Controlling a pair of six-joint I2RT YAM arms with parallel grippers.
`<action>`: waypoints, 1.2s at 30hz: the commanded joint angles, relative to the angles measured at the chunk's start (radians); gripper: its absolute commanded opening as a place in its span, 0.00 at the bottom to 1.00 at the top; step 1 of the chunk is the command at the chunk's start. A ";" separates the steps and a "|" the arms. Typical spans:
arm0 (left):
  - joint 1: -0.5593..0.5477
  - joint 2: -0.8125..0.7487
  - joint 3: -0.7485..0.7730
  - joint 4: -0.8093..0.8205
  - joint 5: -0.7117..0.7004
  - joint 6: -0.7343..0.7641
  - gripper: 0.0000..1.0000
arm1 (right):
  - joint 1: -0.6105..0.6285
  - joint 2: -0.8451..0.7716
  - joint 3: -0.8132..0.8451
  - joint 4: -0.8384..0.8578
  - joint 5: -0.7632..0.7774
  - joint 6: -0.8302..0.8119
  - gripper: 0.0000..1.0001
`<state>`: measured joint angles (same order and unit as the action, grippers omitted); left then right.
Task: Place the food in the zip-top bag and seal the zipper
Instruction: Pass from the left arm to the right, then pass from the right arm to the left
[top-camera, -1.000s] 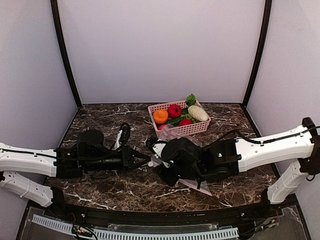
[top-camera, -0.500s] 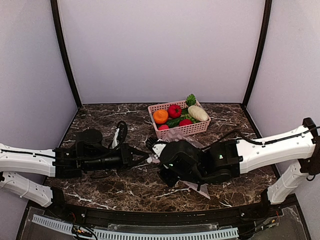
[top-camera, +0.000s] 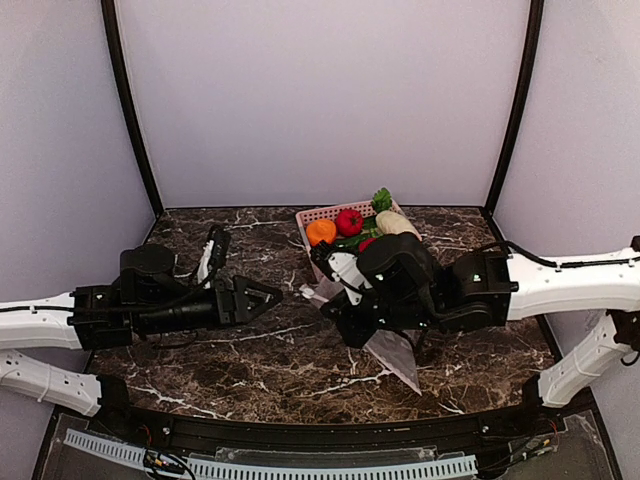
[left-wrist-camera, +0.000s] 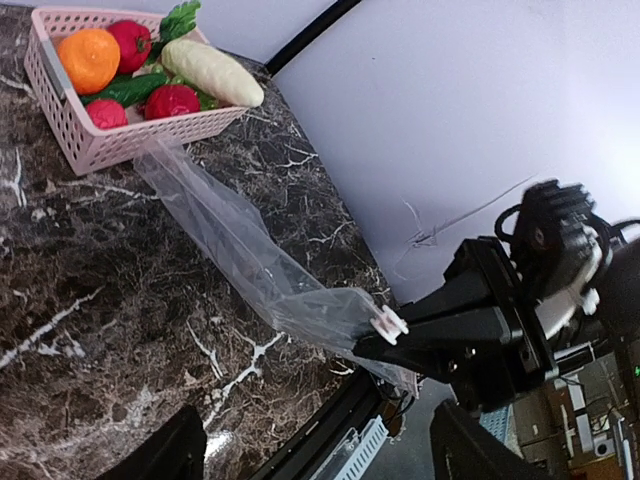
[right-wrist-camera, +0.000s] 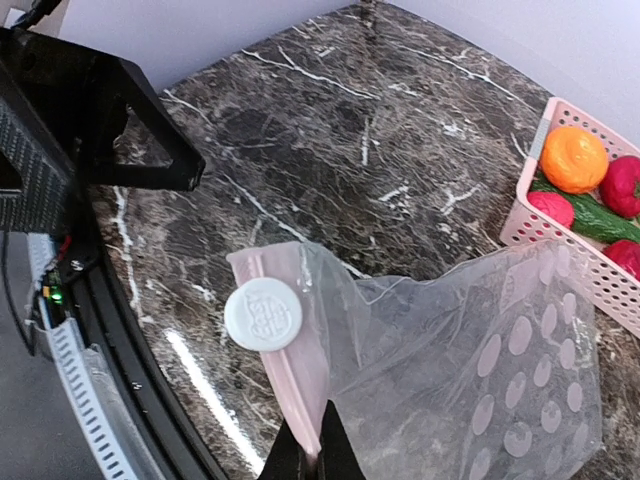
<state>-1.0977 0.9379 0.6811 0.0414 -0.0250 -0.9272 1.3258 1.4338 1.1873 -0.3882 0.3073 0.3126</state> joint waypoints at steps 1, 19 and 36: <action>-0.003 -0.088 0.051 -0.142 -0.052 0.224 0.80 | -0.090 -0.070 -0.001 0.060 -0.351 0.019 0.00; -0.002 0.025 0.334 -0.254 0.328 0.609 0.89 | -0.208 -0.144 0.123 0.072 -0.899 0.168 0.00; -0.002 0.106 0.312 -0.046 0.500 0.503 0.65 | -0.218 -0.120 0.066 0.086 -0.900 0.191 0.00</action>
<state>-1.0977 1.0473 0.9989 -0.0704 0.4286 -0.4030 1.1160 1.3052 1.2697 -0.3359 -0.5831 0.4934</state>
